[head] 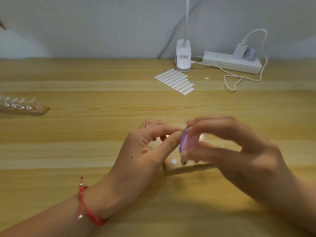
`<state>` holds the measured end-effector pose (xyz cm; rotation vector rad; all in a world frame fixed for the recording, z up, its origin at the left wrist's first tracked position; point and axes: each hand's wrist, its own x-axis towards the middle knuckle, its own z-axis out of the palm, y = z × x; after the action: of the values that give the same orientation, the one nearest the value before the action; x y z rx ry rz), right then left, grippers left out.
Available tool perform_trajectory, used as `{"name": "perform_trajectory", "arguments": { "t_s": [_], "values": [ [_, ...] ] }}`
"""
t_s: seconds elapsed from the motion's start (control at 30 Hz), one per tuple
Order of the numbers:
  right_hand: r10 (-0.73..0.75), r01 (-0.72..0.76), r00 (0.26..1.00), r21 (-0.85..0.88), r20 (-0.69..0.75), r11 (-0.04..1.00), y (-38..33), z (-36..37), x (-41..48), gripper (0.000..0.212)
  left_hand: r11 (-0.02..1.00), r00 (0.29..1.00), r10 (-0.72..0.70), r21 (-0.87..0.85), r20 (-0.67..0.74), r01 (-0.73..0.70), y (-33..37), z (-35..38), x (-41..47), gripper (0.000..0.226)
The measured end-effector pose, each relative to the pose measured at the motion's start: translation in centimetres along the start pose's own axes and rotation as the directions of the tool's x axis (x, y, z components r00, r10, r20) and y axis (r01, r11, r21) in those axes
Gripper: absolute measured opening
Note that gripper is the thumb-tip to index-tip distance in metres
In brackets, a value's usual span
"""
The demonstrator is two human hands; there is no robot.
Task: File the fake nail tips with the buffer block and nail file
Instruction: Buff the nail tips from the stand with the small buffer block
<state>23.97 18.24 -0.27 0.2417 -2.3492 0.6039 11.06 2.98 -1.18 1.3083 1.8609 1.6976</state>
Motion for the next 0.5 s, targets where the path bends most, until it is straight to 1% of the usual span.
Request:
{"name": "perform_trajectory", "arguments": {
  "t_s": [0.07, 0.13, 0.23, 0.27, 0.33, 0.37, 0.43, 0.5],
  "values": [
    [-0.058, 0.057, 0.998, -0.078, -0.009, 0.995, 0.09, 0.11, -0.06, 0.019, 1.0, 1.0, -0.002, -0.003, 0.0, 0.002, -0.01, 0.0, -0.01, 0.015],
    [-0.058, 0.053, 0.997, -0.084, -0.051, 0.995, 0.08, 0.01, -0.13, 0.02, 1.0, 1.0, 0.0, -0.002, 0.001, 0.0, -0.05, -0.03, -0.02, 0.014],
    [-0.123, 0.124, 0.992, -0.112, 0.015, 0.986, 0.04, 0.03, -0.05, 0.025, 1.0, 1.0, -0.003, -0.016, -0.003, 0.003, 0.0, 0.03, -0.07, 0.015],
    [-0.116, 0.116, 0.993, -0.116, 0.007, 0.986, 0.09, 0.04, -0.06, 0.023, 1.0, 1.0, -0.002, -0.014, -0.002, 0.002, 0.01, 0.06, -0.06, 0.015],
    [-0.073, 0.071, 0.997, -0.062, -0.039, 0.996, 0.09, 0.17, 0.09, 0.022, 1.0, 1.0, -0.002, 0.0, -0.002, 0.002, -0.02, 0.03, -0.04, 0.015],
    [-0.074, 0.073, 0.997, -0.044, -0.033, 0.996, 0.01, 0.32, 0.09, 0.021, 1.0, 1.0, -0.007, -0.001, -0.004, 0.007, -0.05, 0.01, -0.04, 0.015],
    [-0.105, 0.105, 0.994, -0.074, 0.011, 0.992, 0.0, 0.48, -0.03, 0.022, 1.0, 1.0, -0.017, -0.019, -0.006, 0.017, -0.03, 0.01, 0.0, 0.016],
    [-0.082, 0.081, 0.997, -0.073, -0.008, 0.994, 0.01, 0.44, -0.07, 0.021, 0.999, 1.0, -0.026, -0.024, -0.011, 0.026, -0.03, -0.02, 0.04, 0.016]
  ]
}}
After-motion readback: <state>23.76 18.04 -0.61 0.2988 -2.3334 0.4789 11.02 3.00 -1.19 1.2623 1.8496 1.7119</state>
